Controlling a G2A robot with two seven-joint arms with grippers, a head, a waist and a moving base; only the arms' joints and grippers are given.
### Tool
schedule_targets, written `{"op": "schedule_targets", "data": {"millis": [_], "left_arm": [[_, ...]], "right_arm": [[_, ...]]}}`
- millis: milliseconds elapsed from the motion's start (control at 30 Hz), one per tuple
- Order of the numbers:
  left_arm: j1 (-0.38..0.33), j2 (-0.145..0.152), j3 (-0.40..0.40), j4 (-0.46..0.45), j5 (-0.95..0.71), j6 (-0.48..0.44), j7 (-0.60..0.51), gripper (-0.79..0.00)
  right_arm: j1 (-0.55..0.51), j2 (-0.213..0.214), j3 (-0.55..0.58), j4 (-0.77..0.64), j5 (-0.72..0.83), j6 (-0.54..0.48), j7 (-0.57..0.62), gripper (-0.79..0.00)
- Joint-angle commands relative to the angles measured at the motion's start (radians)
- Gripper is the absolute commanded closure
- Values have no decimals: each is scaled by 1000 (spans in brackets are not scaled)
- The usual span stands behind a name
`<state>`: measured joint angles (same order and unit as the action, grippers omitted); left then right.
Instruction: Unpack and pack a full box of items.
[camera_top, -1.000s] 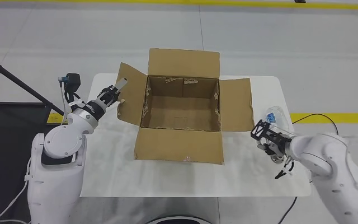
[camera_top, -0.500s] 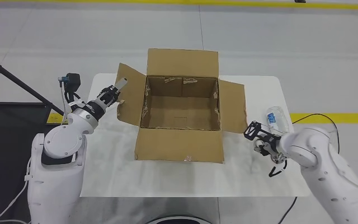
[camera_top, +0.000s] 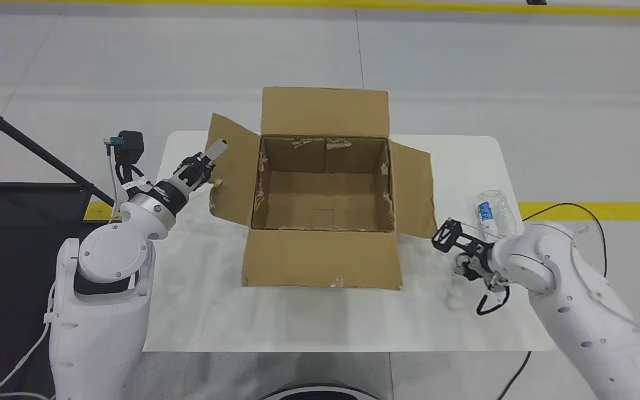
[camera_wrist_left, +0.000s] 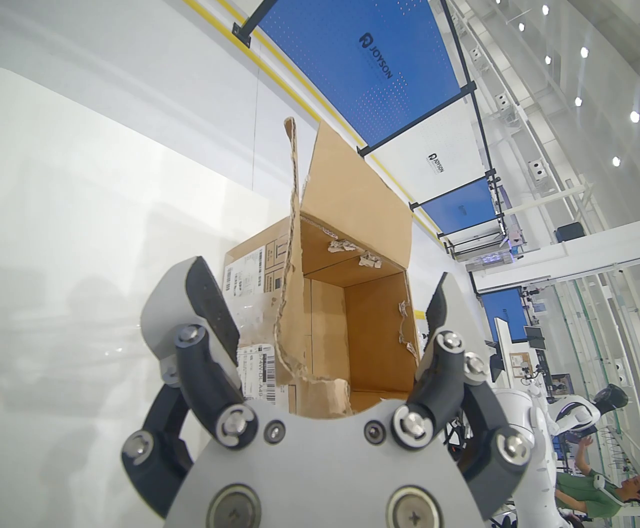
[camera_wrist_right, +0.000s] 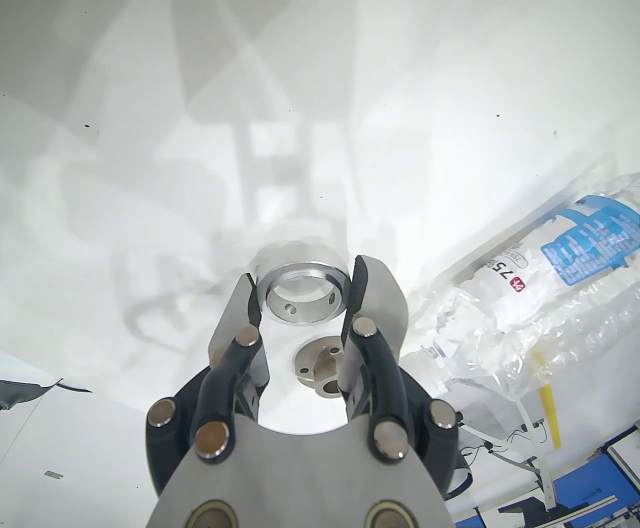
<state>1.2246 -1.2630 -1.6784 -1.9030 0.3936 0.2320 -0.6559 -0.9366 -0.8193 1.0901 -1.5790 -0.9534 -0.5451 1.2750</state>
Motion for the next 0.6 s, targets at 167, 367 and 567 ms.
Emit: {"op": "schedule_targets", "data": {"millis": [167, 367, 567], "left_arm": [[0, 0, 0, 0, 0, 0, 0, -785], [0, 0, 0, 0, 0, 0, 0, -785], [16, 0, -6, -29, -20, -19, 36, -785]], "right_arm": [[21, 6, -20, 25, 31, 3, 3, -249], [19, 15, -11, 15, 44, -1, -1, -366], [-10, 25, 20, -22, 43, -1, -12, -489]]}}
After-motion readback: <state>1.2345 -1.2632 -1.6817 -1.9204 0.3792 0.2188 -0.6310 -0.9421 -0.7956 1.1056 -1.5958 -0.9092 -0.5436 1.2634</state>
